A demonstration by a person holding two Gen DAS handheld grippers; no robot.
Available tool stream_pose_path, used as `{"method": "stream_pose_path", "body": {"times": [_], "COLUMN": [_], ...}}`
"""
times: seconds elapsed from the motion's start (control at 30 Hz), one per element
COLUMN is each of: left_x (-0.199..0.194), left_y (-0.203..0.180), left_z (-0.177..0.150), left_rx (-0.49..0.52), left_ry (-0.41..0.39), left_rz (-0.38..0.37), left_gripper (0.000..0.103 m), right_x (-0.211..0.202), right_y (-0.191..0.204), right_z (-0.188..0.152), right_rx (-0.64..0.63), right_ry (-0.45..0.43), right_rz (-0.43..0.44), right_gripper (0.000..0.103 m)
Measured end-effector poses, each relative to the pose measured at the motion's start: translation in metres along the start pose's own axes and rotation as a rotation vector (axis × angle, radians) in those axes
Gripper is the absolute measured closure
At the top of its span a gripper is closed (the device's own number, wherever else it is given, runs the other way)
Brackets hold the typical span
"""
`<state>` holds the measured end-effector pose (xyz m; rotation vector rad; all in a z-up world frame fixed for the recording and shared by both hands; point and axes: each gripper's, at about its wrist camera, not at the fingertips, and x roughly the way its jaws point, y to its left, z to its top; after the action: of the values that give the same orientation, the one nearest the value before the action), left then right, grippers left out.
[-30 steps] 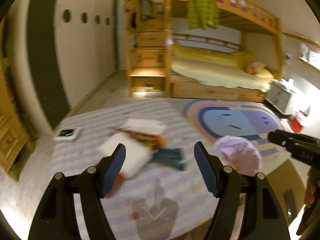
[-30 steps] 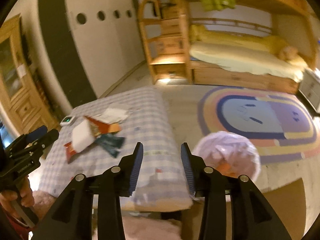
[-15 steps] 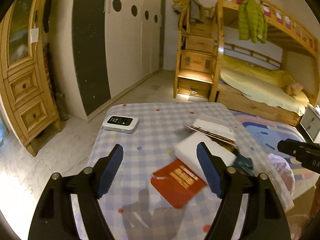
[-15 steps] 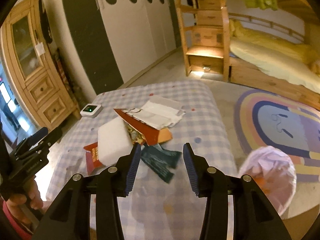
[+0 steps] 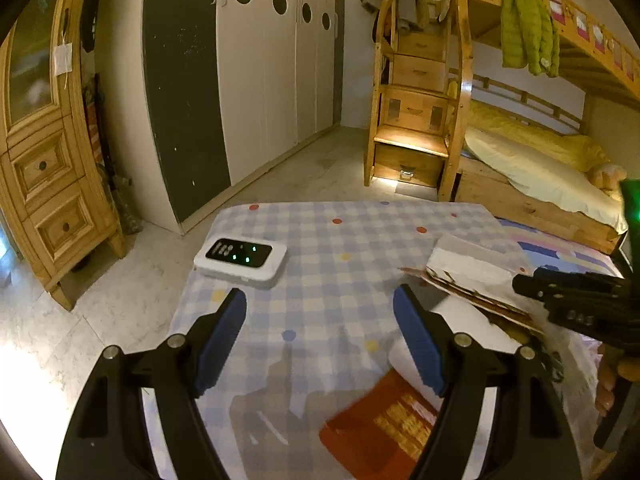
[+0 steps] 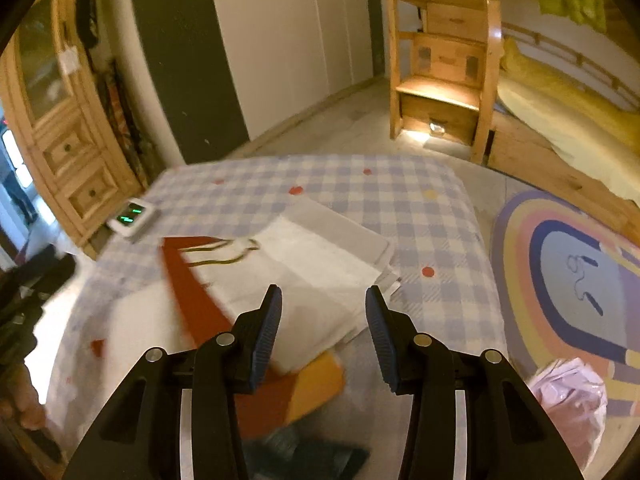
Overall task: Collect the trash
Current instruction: 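Grasp the white gold-trimmed paper wrapper with the right gripper and lift it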
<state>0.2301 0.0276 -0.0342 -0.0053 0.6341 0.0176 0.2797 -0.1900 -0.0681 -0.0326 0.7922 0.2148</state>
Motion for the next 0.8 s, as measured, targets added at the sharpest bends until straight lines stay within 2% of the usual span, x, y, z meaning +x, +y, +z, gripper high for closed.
{"method": "stream_pose_path", "body": {"times": [0.2,0.37,0.47,0.53,0.57,0.63,0.7,0.8], "left_x": [0.011,0.009,0.009,0.010,0.010,0.009,0.007,-0.001], "left_y": [0.010,0.010,0.007,0.006,0.005,0.005,0.005,0.010], "left_z": [0.003,0.002,0.000,-0.001,-0.001,-0.001,-0.002,-0.003], "left_rx": [-0.053,-0.041,-0.039,-0.035,-0.030,-0.022,-0.022,-0.035], "left_ry": [0.034,0.034,0.037,0.038,0.036,0.029,0.022,-0.007], "left_rz": [-0.030,-0.013,-0.010,-0.006,-0.002,0.008,0.012,0.025], "left_gripper": [0.029,0.029,0.029,0.029,0.029,0.029,0.029,0.029], "right_x": [0.027,0.023,0.018,0.015,0.013,0.010,0.005,-0.025], "right_y": [-0.014,-0.005,0.005,0.013,0.018,0.024,0.026,0.020], "right_z": [0.002,-0.005,-0.013,-0.017,-0.020,-0.023,-0.022,-0.013], "right_rx": [0.015,-0.037,-0.083,-0.103,-0.119,-0.140,-0.129,-0.048], "right_ry": [0.055,0.085,0.105,0.116,0.120,0.113,0.085,-0.048], "right_rz": [-0.014,0.015,0.021,0.028,0.025,0.015,0.005,0.007], "right_gripper": [0.057,0.056,0.069,0.084,0.087,0.099,0.101,0.101]}}
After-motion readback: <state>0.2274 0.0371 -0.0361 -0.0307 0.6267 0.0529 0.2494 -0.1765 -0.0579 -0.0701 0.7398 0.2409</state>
